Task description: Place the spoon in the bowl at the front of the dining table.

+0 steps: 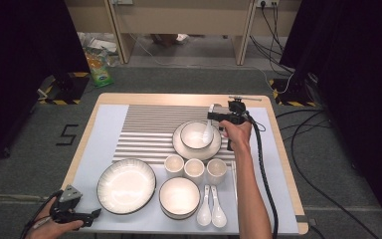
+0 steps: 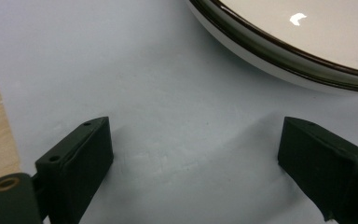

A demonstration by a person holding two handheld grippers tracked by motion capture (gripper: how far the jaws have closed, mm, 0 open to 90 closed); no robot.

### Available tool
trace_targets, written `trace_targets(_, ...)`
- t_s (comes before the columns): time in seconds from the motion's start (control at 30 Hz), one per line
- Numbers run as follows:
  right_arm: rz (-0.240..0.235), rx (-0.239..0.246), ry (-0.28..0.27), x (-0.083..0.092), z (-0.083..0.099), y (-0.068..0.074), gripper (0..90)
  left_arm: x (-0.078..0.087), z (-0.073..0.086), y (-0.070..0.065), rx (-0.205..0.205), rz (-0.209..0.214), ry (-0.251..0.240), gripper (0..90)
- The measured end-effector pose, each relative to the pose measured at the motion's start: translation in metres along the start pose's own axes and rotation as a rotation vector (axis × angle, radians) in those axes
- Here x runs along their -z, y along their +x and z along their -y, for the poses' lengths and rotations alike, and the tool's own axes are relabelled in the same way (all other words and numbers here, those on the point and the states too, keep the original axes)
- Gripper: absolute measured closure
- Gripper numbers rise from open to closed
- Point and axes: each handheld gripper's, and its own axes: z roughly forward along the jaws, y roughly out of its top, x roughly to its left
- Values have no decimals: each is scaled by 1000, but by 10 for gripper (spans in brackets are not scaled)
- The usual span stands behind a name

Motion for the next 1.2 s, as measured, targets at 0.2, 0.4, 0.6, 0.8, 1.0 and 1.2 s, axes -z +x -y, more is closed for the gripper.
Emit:
trace_targets(0.2, 9, -6, 3, -3, 2, -2, 853, 0, 0, 0, 0, 0, 0, 90)
trace_targets(0.4, 24, -4, 12, -7, 4, -2, 853, 0, 0, 0, 0, 0, -1, 90)
trace_targets(0.6, 26, -13, 16, -11, 8, -4, 852, 0, 0, 0, -2, -1, 5, 89)
trace_targets(0.8, 37, -17, 26, -15, 13, -8, 852, 0, 0, 0, -1, -1, 4, 89)
trace_targets(1.0, 67, 9, 46, -19, 16, -9, 851, 0, 0, 0, -1, 0, 1, 90)
trace_targets(1.2, 91, 29, 62, -24, 18, -9, 847, 0, 0, 0, -1, -1, 3, 90)
